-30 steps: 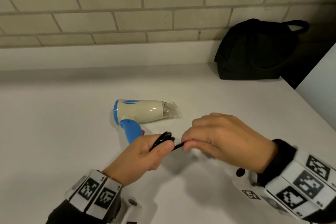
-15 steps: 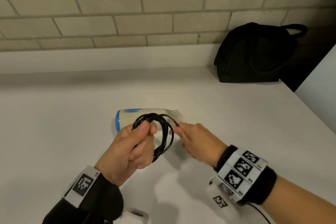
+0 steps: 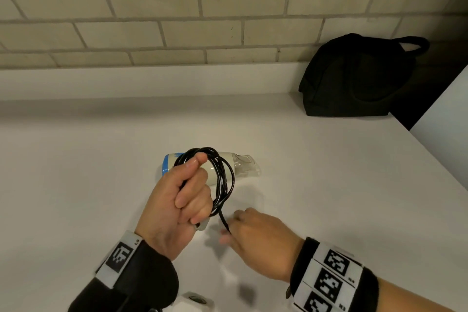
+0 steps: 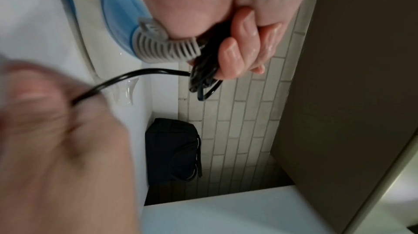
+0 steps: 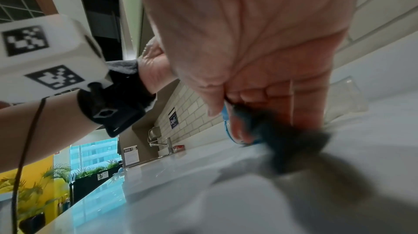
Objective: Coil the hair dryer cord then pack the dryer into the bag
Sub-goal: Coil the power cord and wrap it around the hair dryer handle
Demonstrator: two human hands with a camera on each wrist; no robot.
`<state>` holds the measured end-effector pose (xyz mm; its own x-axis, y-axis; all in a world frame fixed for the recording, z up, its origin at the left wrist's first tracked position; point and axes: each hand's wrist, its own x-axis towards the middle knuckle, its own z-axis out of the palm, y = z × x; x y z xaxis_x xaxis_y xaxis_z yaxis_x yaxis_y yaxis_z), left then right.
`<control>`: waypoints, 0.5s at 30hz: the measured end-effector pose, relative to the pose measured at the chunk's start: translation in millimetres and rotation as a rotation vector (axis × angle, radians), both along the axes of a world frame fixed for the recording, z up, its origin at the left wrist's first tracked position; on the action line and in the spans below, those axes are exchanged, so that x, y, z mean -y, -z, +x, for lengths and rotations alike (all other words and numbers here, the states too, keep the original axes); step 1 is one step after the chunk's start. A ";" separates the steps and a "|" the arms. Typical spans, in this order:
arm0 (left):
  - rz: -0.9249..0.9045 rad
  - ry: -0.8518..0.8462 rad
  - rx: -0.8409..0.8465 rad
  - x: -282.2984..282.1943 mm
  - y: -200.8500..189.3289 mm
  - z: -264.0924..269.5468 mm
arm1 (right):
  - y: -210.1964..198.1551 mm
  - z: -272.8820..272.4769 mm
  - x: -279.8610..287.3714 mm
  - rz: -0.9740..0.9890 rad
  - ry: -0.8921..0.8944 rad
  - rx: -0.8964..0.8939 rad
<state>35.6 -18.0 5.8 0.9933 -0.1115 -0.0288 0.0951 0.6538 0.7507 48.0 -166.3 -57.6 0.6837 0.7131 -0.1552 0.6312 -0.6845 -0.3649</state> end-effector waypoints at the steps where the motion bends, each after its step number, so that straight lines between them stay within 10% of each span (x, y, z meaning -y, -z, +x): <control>1: -0.005 -0.004 -0.002 -0.8 -0.8 1.0 | 0.8 -0.6 2.1 -0.045 -0.052 0.053; 5: -0.016 0.026 -0.026 -4.2 -1.7 1.2 | -10.9 14.4 18.6 -0.001 0.162 -0.069; 15: 0.029 0.167 -0.135 10.9 8.4 -1.8 | -21.1 39.9 11.5 1.031 0.536 -0.492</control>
<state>33.7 -28.9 -2.6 0.9481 -0.2714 -0.1656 0.3010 0.5988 0.7422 87.9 -177.7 -36.5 0.9521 0.3055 -0.0126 0.0093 -0.0698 -0.9975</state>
